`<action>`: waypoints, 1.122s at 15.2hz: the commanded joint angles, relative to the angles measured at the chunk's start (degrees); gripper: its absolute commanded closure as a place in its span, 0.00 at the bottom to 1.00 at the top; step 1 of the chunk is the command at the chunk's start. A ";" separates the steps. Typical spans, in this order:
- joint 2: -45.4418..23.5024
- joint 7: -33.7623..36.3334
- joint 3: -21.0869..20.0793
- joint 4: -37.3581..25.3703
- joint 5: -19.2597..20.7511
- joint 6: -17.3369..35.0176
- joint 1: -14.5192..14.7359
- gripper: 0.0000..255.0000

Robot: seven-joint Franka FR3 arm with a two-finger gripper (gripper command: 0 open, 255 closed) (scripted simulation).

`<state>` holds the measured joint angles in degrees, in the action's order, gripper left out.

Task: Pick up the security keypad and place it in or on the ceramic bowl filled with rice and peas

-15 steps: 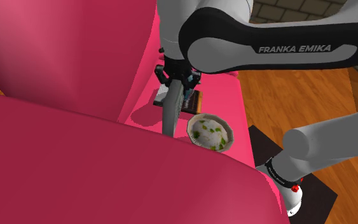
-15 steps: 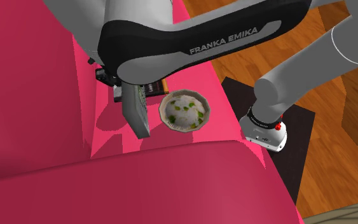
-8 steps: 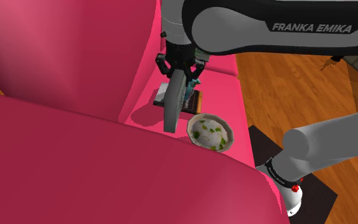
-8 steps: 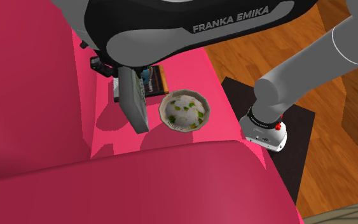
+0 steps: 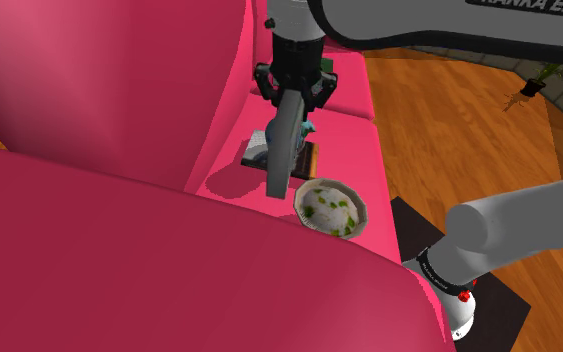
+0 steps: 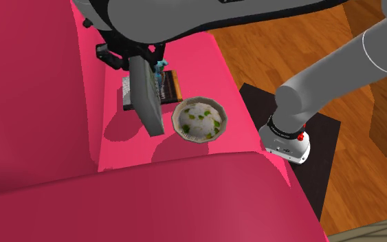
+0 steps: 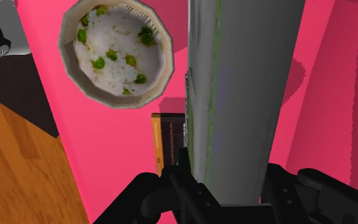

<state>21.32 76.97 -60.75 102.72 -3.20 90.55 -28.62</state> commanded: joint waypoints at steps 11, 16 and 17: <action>24.16 -13.03 23.60 16.35 -7.40 -7.46 15.55 1.00; 25.54 -12.78 22.90 20.96 -8.41 -4.19 16.36 1.00; 25.79 -12.72 22.73 21.85 -8.62 -3.54 16.51 1.00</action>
<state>46.71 64.14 -37.88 123.63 -11.55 86.37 -12.35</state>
